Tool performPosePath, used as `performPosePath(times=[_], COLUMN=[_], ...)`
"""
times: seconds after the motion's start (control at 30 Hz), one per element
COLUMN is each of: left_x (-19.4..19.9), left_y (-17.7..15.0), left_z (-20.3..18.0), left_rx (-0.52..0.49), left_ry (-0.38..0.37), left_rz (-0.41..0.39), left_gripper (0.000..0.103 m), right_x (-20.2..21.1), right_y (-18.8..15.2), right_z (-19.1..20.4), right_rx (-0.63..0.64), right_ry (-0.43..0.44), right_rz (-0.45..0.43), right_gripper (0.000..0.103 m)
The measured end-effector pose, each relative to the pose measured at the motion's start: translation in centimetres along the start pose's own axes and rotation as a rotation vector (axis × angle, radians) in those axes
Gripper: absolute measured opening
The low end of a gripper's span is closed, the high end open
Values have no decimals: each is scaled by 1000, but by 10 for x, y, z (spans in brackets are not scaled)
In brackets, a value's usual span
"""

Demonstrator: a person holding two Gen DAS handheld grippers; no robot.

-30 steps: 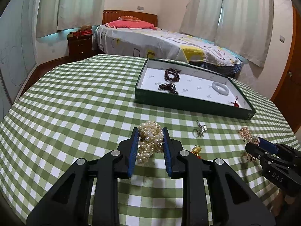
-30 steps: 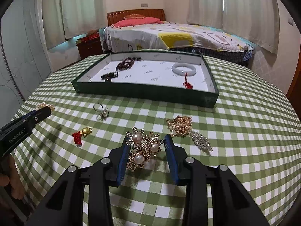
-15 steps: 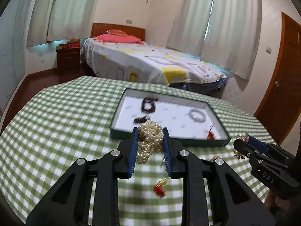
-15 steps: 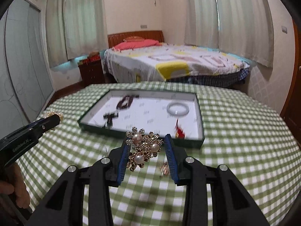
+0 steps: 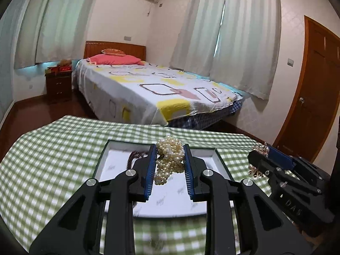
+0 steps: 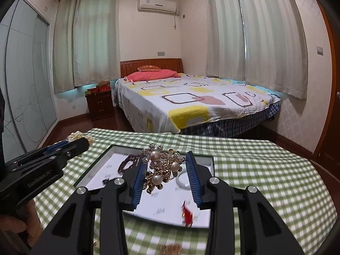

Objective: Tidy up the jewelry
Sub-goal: 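Carry the pearl necklace and pearl brooch in both grippers over the tray, then open both grippers to release the necklace and brooch into the tray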

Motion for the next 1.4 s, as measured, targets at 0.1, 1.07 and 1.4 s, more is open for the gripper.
performPosePath(times=[0.1,1.07,1.4], left_x=[-26,-163,-172], left_y=[3,-81,-88], left_z=[1,45,50], left_rx=[-2,64,69], left_ry=[-5,59,76], left_rz=[20,389,422], left_gripper=[24,24,24], right_x=[-18,-141,-149], right_y=[3,-80,-86], right_z=[-5,-23,-19], right_rx=[-2,49,74], right_ry=[-2,-16,-14], right_rz=[0,344,367], right_gripper=[38,38,38])
Point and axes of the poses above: each gripper's, at about its wrist camera, not at the fingertips, and x roughly against the way its jaws point, z to its left, y to its top, the point moved 6 cm from there along -x, roughly the way its jaws point, and after that the axes turned 14 degrees about -y, right-handed, at the moved point
